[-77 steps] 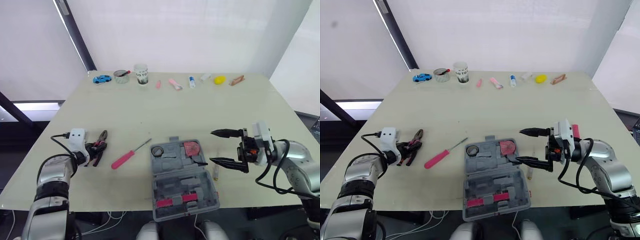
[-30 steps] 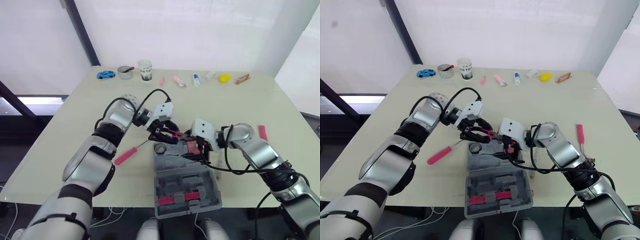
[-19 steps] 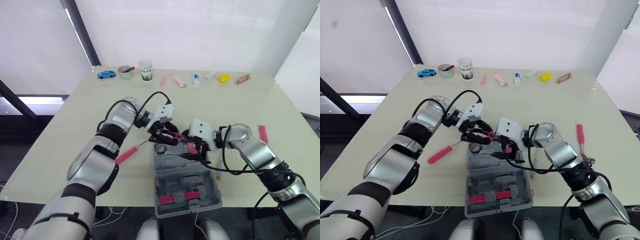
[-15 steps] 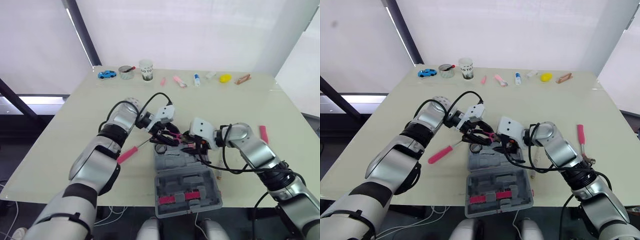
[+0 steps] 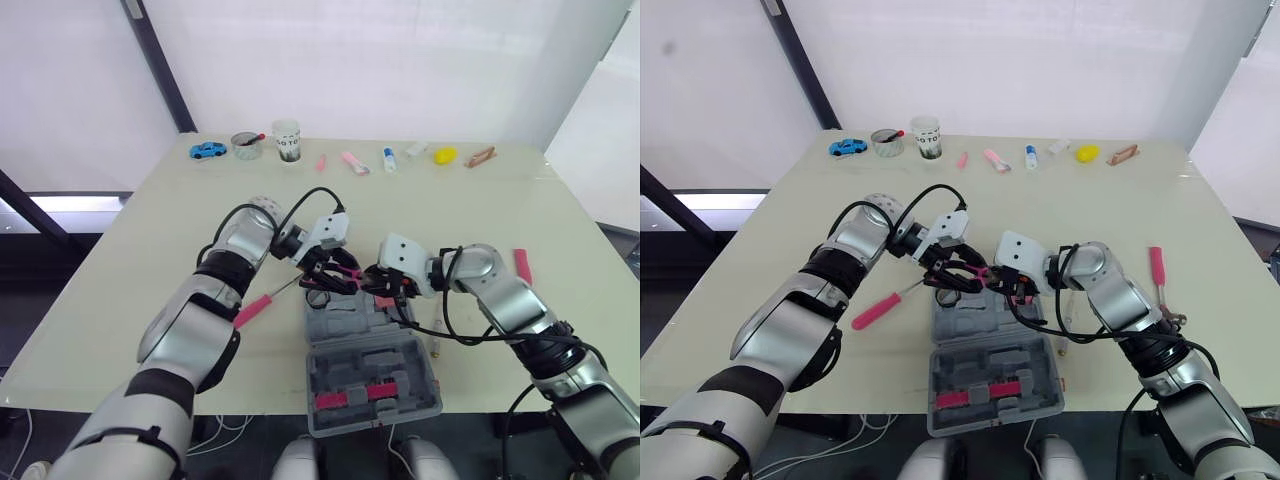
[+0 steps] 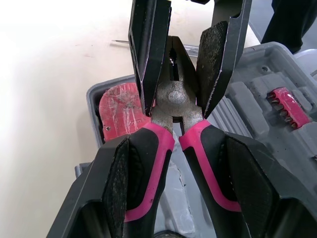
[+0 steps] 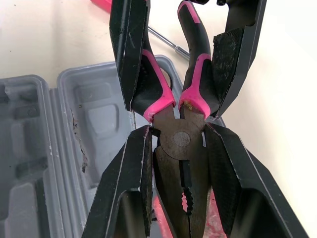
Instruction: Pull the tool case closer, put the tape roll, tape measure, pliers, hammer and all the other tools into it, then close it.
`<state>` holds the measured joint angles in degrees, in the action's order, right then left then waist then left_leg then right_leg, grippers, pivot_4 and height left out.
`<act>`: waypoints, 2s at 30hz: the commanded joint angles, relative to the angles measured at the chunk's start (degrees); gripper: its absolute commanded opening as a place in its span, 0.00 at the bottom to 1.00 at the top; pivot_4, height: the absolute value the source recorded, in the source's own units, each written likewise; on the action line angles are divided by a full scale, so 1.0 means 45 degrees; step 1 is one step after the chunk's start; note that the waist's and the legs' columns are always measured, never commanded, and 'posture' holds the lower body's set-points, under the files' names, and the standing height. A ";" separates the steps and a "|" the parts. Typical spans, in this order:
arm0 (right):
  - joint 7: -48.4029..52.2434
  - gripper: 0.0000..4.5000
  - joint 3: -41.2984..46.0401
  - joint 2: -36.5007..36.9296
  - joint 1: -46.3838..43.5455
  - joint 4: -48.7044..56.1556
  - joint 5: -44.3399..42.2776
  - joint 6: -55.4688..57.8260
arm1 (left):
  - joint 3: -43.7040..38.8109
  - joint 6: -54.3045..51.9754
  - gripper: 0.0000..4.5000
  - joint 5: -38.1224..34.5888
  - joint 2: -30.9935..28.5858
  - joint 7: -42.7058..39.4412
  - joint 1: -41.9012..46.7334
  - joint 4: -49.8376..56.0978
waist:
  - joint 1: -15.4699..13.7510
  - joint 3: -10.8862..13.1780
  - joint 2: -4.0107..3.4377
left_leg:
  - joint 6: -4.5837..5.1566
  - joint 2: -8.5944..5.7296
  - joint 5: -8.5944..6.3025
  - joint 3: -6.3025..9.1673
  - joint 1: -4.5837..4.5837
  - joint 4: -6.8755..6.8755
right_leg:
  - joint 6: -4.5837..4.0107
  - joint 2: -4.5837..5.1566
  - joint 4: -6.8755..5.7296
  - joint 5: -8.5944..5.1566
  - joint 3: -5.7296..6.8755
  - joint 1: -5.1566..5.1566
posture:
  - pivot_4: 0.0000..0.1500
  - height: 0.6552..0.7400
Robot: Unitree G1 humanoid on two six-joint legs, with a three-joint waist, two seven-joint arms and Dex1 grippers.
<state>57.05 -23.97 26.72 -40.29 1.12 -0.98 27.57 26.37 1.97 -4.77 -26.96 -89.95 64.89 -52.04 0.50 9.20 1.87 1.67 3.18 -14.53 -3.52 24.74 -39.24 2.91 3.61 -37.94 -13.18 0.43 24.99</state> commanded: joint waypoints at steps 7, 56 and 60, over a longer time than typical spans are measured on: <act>0.1004 0.22 -0.0768 0.0206 -0.0211 -0.0341 0.0384 -0.0800 | 0.0242 0.0208 0.54 -0.1540 -0.0833 -0.0567 -0.0184 0.2038 | 0.0056 0.0002 -0.0004 | 0.0000 0.0001 0.0000 0.0005 -0.0003 0.0000 | -0.0001 -0.0001 -0.0007 0.0000 0.0000 0.0001 | 1.00 1.00; 0.1661 0.22 0.0194 0.0438 -0.0544 -0.1688 0.0190 -0.2246 | -0.2194 -0.1517 0.99 -0.7697 -0.8338 -0.0567 -0.6760 0.8629 | 0.0086 0.0019 -0.0031 | -0.0002 0.0011 0.0002 -0.0003 -0.0013 -0.0006 | -0.0003 -0.0007 -0.0016 0.0000 -0.0020 0.0005 | 1.00 1.00; 0.2070 0.22 -0.0011 0.0604 -0.0729 -0.1984 0.0305 -0.2721 | -0.4210 -0.1966 0.99 -0.8072 -0.8917 -0.0566 -0.8337 0.8767 | -0.0013 0.0026 -0.0041 | -0.0003 0.0014 0.0002 -0.0007 -0.0007 -0.0007 | -0.0004 -0.0006 -0.0018 0.0000 -0.0010 0.0010 | 1.00 1.00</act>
<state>65.45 -25.39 29.08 -42.17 -8.74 0.94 17.24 12.67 -6.24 -39.38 -65.79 -89.94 28.25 -14.26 0.44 9.32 1.68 1.65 3.24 -14.52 -3.53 24.71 -39.28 2.89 3.58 -38.04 -13.18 0.41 25.02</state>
